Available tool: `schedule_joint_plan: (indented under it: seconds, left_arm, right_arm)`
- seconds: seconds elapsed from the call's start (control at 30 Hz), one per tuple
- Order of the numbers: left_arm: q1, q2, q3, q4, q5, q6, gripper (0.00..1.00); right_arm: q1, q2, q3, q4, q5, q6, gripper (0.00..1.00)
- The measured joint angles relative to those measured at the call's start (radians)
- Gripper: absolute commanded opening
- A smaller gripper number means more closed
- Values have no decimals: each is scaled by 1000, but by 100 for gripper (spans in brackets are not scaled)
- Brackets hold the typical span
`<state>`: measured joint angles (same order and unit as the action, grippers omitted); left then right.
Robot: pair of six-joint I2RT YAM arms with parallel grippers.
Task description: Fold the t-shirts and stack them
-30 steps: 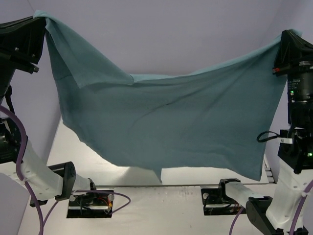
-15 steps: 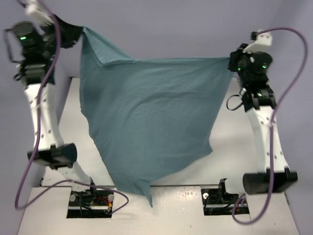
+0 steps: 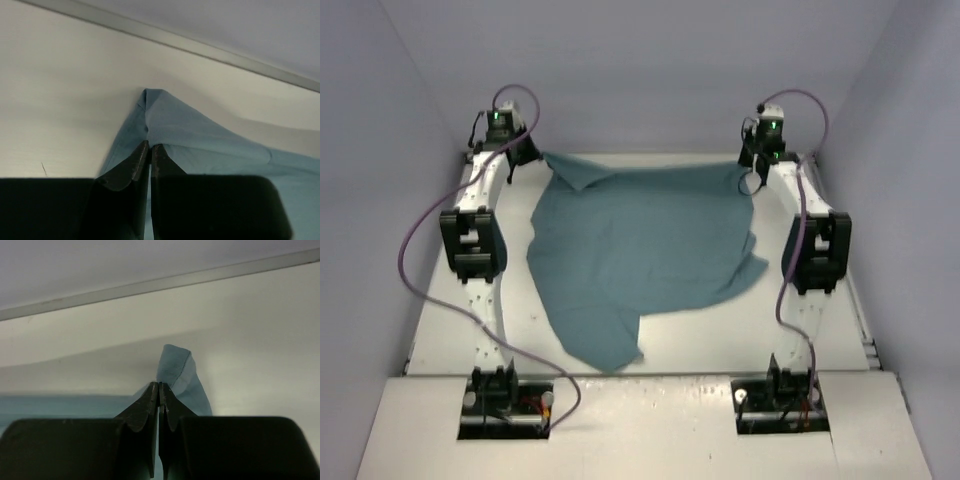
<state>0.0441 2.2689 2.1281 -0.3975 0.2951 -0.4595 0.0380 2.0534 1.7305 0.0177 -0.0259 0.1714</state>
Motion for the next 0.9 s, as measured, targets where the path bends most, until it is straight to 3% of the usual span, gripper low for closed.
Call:
schedule_joint_plan:
  seconds: [0.07, 0.1, 0.13, 0.23, 0.27, 0.33, 0.5, 0.73, 0.9]
  left_arm:
    - [-1, 66, 84, 8, -22, 9, 0]
    - [-3, 98, 130, 14, -32, 11, 4]
    - [-4, 127, 175, 26, -41, 12, 14]
    - [-9, 183, 259, 76, -65, 12, 68]
    - [-11, 194, 277, 87, -73, 10, 73]
    - [-12, 207, 307, 94, -91, 6, 76]
    - [-14, 149, 280, 87, -121, 26, 76]
    - [-54, -278, -163, -35, -136, 79, 75]
    - [-154, -382, -298, -68, -138, 105, 73]
  right_arm:
    - [0, 113, 92, 11, -14, 10, 2]
    - [0, 167, 147, 9, -22, 15, 8]
    - [0, 225, 207, 17, -30, 20, 17]
    - [0, 357, 344, 30, -47, 37, 57]
    - [-1, 386, 375, 28, -52, 41, 64]
    - [-2, 423, 427, 18, -62, 50, 71]
    - [-13, 370, 395, 43, -69, 43, 71]
    - [-53, -95, -151, 52, -51, 84, 63]
    - [-107, -314, -455, 71, 1, 166, 60]
